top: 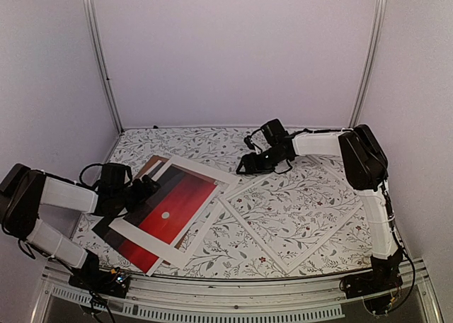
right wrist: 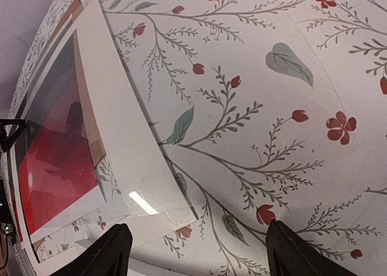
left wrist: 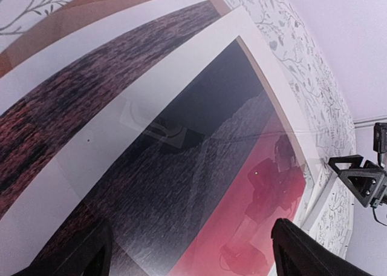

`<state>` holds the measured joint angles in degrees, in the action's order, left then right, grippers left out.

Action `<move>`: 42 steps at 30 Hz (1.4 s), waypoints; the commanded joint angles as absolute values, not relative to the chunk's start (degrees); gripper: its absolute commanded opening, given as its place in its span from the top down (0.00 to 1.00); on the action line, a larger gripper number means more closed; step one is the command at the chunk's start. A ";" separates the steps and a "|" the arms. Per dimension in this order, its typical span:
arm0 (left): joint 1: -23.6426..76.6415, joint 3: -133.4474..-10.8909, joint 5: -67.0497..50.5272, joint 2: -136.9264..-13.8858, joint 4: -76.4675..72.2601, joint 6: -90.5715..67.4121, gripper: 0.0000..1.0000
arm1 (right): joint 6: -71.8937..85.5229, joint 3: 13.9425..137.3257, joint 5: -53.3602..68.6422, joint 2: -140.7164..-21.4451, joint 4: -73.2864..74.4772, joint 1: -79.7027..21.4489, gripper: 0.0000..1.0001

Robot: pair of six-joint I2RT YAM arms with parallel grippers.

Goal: Put the photo into the frame
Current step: Adjust the frame body at the center of the board.

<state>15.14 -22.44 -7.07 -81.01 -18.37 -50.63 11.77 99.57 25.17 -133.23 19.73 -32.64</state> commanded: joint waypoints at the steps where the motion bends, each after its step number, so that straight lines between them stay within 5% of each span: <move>1: 15.11 -22.33 -4.40 -79.10 -16.66 -51.54 0.05 | 12.99 99.50 19.09 -129.73 17.89 -32.59 0.18; 24: 16.85 -22.94 -2.56 -76.75 -12.24 -49.74 0.00 | 10.59 120.28 13.79 -146.93 16.40 -31.11 0.14; 42: 18.16 -20.27 -2.15 -77.43 -14.60 -53.23 0.01 | 15.04 102.99 24.39 -138.91 13.05 -31.78 0.25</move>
